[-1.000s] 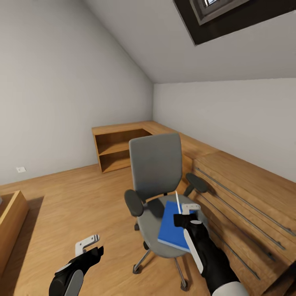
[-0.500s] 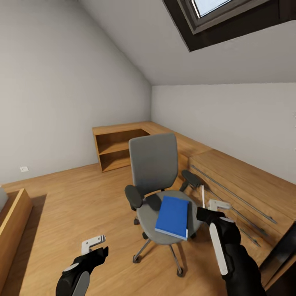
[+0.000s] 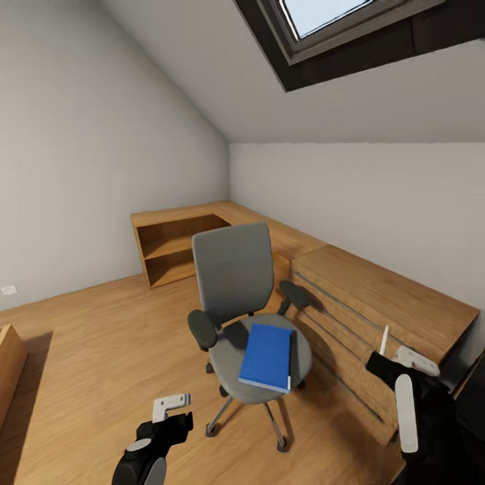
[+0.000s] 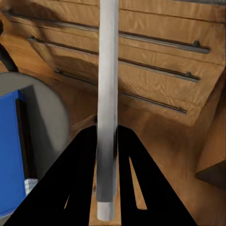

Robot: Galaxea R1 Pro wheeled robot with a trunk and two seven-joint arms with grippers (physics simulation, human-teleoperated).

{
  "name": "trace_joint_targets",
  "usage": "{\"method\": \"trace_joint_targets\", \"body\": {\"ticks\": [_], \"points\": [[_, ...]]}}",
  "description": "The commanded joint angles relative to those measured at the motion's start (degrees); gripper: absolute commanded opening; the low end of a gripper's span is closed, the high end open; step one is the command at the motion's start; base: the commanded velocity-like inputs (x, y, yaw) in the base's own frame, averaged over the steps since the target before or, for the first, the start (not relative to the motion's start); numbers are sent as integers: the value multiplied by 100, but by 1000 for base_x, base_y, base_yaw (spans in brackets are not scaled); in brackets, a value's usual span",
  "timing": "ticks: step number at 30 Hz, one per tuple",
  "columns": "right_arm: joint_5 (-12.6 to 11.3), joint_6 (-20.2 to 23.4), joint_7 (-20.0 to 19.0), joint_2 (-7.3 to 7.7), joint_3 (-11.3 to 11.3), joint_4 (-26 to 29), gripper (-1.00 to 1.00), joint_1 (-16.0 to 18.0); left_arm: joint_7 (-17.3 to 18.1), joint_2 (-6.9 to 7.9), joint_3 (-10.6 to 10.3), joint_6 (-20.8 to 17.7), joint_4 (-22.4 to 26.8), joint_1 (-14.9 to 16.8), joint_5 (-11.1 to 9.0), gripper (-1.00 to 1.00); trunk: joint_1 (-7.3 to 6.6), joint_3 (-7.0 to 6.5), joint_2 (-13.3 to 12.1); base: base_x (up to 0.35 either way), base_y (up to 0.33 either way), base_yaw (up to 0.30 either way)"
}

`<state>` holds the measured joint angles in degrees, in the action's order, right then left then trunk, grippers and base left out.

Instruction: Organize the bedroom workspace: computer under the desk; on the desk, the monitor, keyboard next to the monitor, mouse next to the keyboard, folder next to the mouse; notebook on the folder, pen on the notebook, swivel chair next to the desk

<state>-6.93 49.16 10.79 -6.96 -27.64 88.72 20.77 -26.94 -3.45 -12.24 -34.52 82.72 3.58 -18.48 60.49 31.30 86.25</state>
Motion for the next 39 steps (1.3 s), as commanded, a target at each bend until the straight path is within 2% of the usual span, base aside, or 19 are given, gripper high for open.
{"method": "trace_joint_targets", "body": {"ticks": [1,8,13,16,18,28,33,39], "points": [[-113,18,45,-3,-45,5,-100,6,-73,2,-14,-11,8,3,-61,100,-23,-13,-38,0,0,-288],[-223,32,53,48,-206,6,-100,6,-171,3,-202,-11,-49,3,-66,100,-177,-138,-319,0,0,-290],[-229,28,64,53,-308,10,-100,6,-168,-2,-276,-11,-192,3,-65,100,-177,-138,-319,0,0,-293],[-228,21,71,64,-333,7,-100,6,-164,1,-463,-13,-301,3,-69,100,-177,-138,-319,0,0,-296],[-223,17,78,142,-344,5,-100,6,-156,9,-576,-17,-347,3,-76,100,-177,-138,-319,0,0,-297],[-221,15,81,269,-375,5,-100,6,-154,11,-621,-17,-370,3,-79,100,-177,-138,-319,0,-177,-283],[-221,9,74,282,-376,-10,-100,6,-161,11,-622,-17,-370,3,-77,100,-177,-138,-319,0,-239,-58],[-224,-23,59,275,-361,-46,-100,6,-164,11,-622,-13,-370,3,-71,100,-177,-138,-319,0,-48,-7]]}}
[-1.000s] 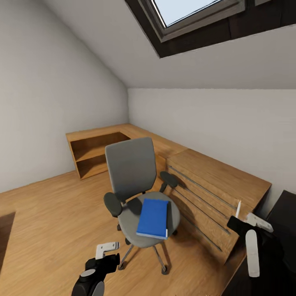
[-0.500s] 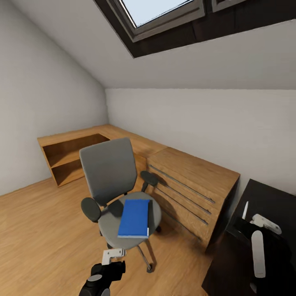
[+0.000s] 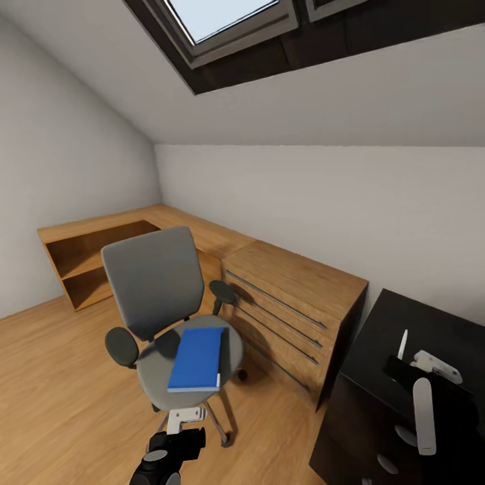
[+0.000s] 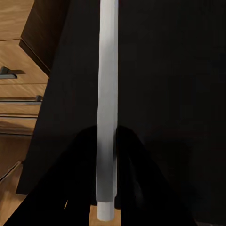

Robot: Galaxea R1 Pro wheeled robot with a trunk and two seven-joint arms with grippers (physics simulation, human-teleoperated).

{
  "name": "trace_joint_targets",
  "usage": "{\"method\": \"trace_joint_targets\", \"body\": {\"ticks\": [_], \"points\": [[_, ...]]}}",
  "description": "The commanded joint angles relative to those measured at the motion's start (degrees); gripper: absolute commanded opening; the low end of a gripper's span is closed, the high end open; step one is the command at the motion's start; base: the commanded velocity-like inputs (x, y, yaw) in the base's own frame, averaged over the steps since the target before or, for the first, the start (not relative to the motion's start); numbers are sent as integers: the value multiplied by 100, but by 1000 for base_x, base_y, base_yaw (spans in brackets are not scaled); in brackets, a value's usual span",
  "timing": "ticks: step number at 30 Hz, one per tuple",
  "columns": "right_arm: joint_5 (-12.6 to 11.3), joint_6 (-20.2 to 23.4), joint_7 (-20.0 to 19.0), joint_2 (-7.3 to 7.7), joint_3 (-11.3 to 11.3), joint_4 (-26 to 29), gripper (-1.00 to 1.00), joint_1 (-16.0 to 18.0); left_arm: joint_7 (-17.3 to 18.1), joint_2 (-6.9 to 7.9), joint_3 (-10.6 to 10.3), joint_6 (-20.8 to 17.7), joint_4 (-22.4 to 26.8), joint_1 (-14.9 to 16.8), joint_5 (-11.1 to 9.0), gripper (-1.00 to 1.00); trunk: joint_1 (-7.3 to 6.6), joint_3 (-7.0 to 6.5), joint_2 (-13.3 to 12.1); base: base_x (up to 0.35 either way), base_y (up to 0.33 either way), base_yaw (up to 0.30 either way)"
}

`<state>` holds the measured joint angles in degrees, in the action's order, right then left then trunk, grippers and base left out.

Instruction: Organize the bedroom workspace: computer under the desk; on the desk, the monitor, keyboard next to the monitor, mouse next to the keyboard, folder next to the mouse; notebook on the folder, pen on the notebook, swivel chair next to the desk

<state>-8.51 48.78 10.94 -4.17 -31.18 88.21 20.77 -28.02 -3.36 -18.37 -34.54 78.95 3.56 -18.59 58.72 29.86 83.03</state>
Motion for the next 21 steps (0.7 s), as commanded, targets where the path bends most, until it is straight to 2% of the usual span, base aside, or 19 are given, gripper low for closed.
{"method": "trace_joint_targets", "body": {"ticks": [1,18,21], "points": [[-68,7,43,-4,-5,0,-100,6,-58,2,-9,-12,7,4,-59,100,0,6,4,0,-10,-1],[-73,9,43,-9,-6,-14,-100,6,-60,2,-9,-10,22,4,-65,100,0,6,4,0,-1,0],[-52,-16,48,5,-2,-231,-100,14,-63,2,-14,-9,24,4,-66,100,0,6,4,0,0,0]]}}
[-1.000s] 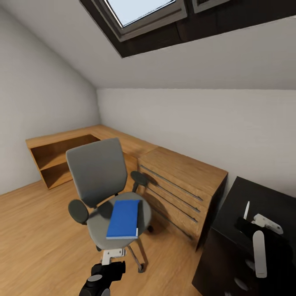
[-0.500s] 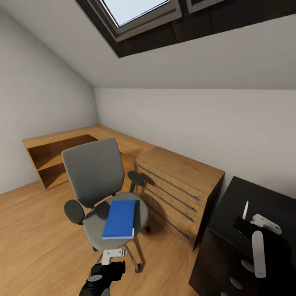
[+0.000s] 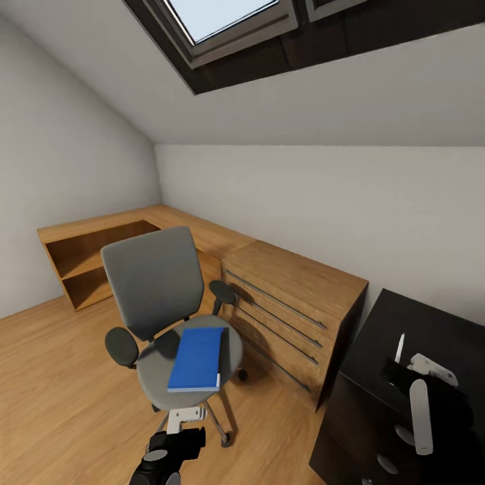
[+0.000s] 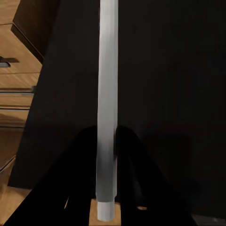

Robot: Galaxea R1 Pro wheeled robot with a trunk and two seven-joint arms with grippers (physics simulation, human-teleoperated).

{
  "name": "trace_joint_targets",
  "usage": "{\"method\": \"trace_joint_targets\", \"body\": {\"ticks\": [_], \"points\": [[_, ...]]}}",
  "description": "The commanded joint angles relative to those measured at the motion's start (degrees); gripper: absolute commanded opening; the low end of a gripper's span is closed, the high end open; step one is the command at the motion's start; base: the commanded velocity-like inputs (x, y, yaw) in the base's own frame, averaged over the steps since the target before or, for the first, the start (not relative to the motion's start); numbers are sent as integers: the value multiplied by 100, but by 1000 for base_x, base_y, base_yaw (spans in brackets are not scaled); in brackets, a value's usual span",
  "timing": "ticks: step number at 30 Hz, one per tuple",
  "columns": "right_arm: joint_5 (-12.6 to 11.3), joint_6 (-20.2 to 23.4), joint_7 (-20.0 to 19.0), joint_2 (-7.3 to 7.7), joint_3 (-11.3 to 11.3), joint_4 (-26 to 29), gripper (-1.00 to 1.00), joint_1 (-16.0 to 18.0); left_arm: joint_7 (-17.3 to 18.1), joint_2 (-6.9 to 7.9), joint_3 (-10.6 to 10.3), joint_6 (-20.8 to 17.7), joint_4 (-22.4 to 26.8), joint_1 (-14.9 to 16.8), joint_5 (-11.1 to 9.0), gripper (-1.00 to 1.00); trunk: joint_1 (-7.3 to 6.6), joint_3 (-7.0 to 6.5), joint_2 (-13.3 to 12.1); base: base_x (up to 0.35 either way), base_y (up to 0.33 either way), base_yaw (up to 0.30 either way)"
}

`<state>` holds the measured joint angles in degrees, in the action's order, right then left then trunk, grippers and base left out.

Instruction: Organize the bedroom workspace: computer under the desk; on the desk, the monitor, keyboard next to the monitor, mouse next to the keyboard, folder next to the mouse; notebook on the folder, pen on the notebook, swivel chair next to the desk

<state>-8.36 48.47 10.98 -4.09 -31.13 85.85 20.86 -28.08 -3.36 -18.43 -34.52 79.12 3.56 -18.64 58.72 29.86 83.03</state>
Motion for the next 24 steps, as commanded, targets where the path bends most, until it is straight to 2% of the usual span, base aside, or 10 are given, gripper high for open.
{"method": "trace_joint_targets", "body": {"ticks": [1,2,3,12,20,22,23,24], "points": [[-65,11,44,-2,-7,-23,-100,8,-56,2,-8,-11,7,4,-60,100,0,6,4,0,0,0],[-66,2,45,27,-7,-98,-100,12,-57,2,-6,-11,7,4,-59,100,0,6,4,0,0,0],[-63,-2,45,55,-7,-138,100,14,-57,2,-7,-11,7,4,-60,100,0,6,4,0,0,0],[-84,-6,35,73,-7,-125,100,17,-53,2,-7,-11,5,4,-55,100,0,6,4,0,0,0],[-109,-225,-4,19,12,267,100,9,-54,0,-12,-11,-10,4,-52,100,0,6,4,0,0,0],[-111,-238,-6,-36,128,295,100,2,-56,1,-12,-11,-10,4,-52,100,0,6,4,0,0,0],[-110,-242,-5,-80,246,304,100,-1,-54,1,-12,-11,-11,4,-52,100,0,6,4,0,0,0],[-97,-249,-2,-143,480,309,100,-8,-52,1,-12,-11,-11,4,-53,100,0,6,4,0,0,0]]}}
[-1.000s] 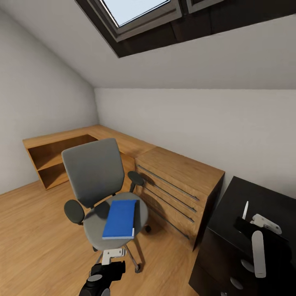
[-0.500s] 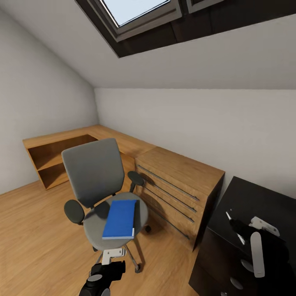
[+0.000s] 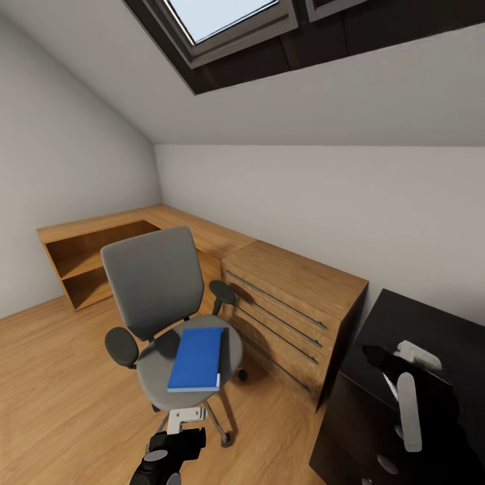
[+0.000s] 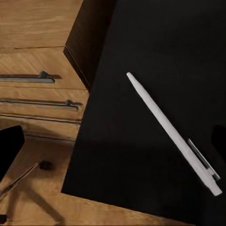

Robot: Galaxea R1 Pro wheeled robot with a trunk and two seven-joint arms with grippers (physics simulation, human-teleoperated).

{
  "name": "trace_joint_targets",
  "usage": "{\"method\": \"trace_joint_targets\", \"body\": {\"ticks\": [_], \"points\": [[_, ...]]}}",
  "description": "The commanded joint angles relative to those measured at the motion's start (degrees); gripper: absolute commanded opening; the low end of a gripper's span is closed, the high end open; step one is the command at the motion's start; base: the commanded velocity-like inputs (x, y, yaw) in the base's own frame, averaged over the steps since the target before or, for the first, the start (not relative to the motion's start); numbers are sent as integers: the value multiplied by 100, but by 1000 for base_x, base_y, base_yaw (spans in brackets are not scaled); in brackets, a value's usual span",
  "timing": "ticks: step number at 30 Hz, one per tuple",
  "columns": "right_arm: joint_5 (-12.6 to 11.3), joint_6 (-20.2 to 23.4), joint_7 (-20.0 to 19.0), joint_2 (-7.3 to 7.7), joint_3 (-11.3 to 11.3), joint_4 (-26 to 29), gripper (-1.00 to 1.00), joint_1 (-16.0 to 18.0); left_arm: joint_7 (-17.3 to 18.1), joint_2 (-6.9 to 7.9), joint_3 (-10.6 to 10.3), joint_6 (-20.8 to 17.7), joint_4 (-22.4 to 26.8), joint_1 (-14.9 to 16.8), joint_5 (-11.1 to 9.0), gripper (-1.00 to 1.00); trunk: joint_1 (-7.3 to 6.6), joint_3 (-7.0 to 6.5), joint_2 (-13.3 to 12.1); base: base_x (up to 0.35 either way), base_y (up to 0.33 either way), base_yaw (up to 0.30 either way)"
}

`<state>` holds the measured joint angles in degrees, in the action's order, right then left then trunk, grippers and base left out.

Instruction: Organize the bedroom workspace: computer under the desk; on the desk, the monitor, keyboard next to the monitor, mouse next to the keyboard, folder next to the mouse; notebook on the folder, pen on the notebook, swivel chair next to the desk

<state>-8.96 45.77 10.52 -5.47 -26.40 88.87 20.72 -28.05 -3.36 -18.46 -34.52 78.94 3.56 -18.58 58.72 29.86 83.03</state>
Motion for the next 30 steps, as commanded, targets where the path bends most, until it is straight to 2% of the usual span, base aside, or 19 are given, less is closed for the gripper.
{"method": "trace_joint_targets", "body": {"ticks": [1,3,4,5,6,7,8,10,11,12,13,15,18,22,23,26,27,29,30], "points": [[-30,17,45,-39,194,0,100,-4,-56,2,-8,-11,7,4,-63,100,0,6,4,0,0,0],[-26,14,47,-73,413,-15,100,-28,-58,2,-8,-13,7,4,-64,100,0,6,4,0,0,0],[-21,6,61,-113,670,-44,100,-68,-57,2,-5,-12,7,4,-65,100,0,6,4,0,0,12],[-7,-33,96,-169,1252,-179,100,-185,-59,2,0,-13,7,4,-66,100,0,6,4,0,0,149],[-2,-56,116,-177,1401,-231,100,-211,-60,2,4,-13,7,4,-66,100,0,6,4,0,0,175],[3,-138,199,-188,1709,-368,100,-248,-60,4,26,-15,7,4,-70,100,0,6,4,0,0,211],[1,-311,401,-200,2114,-596,100,-281,-60,7,104,-17,7,4,-77,100,0,6,4,0,0,243],[-3,-458,567,-206,2353,-755,100,-293,-59,9,209,-18,7,4,-83,100,0,6,4,0,0,253],[-8,-618,727,-210,2583,-926,100,-301,-50,6,365,-19,7,4,-90,100,0,6,4,0,0,263],[-10,-701,798,-212,2699,-1015,100,-303,-43,4,451,-19,7,4,-91,100,0,6,4,0,0,266],[-12,-1352,1100,-216,3565,-1728,100,-313,-1,-5,1004,-20,14,4,-100,100,0,6,4,0,0,275],[-5,-1805,1142,-219,3902,-2183,100,-314,6,-6,1109,-20,15,4,-108,100,0,6,4,0,0,276],[3,-2156,1156,-218,4051,-2460,100,-315,4,-7,1144,-20,16,4,-108,100,0,6,4,0,0,276],[12,-2355,1161,-217,4106,-2596,100,-315,6,1,1156,-24,-57,4,-110,100,0,6,4,0,0,277],[13,-2396,1161,-217,4110,-2620,100,-315,7,3,1157,-22,-132,4,-110,100,0,6,4,0,0,277],[25,-2719,1162,-210,4115,-2908,100,-314,17,8,1162,50,-787,4,-95,100,0,6,4,0,0,277],[30,-2983,1162,-205,4107,-3207,100,-314,22,9,1154,339,-1267,4,-82,100,0,6,4,0,0,277],[33,-3973,1159,-205,4113,-4403,100,-314,43,-1,1089,1960,-2347,4,-66,100,0,6,4,0,0,215],[34,-4169,1157,-206,4115,-4612,100,-314,45,-2,1063,2197,-2482,4,-64,100,0,6,4,0,0,132]]}}
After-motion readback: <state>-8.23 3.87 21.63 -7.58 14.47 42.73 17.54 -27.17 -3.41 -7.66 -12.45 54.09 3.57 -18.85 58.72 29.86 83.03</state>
